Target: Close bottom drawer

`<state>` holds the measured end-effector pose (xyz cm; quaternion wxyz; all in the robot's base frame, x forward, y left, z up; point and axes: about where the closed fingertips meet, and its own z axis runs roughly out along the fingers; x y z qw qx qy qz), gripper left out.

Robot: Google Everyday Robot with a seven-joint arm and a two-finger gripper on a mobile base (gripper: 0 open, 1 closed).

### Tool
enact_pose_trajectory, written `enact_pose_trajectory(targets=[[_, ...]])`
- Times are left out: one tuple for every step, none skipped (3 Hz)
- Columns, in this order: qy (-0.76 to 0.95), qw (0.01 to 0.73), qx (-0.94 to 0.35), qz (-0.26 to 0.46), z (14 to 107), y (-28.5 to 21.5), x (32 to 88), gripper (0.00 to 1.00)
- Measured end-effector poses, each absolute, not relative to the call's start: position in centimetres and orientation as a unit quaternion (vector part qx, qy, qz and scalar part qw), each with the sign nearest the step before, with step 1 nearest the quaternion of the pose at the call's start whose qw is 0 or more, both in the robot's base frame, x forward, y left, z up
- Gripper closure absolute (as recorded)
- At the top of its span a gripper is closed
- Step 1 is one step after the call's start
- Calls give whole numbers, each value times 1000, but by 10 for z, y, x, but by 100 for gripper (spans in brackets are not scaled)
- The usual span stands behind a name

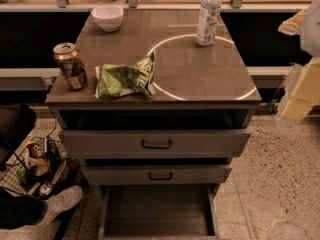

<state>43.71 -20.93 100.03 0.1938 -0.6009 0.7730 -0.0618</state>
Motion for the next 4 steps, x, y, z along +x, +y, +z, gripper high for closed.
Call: enact_pose_trajectory(targets=[[773, 194, -601, -62, 1000, -209, 437, 0], [778, 184, -598, -53, 974, -213, 429, 0], [777, 179, -602, -37, 927, -220, 405, 0], [773, 167, -612, -17, 864, -233, 371, 0]])
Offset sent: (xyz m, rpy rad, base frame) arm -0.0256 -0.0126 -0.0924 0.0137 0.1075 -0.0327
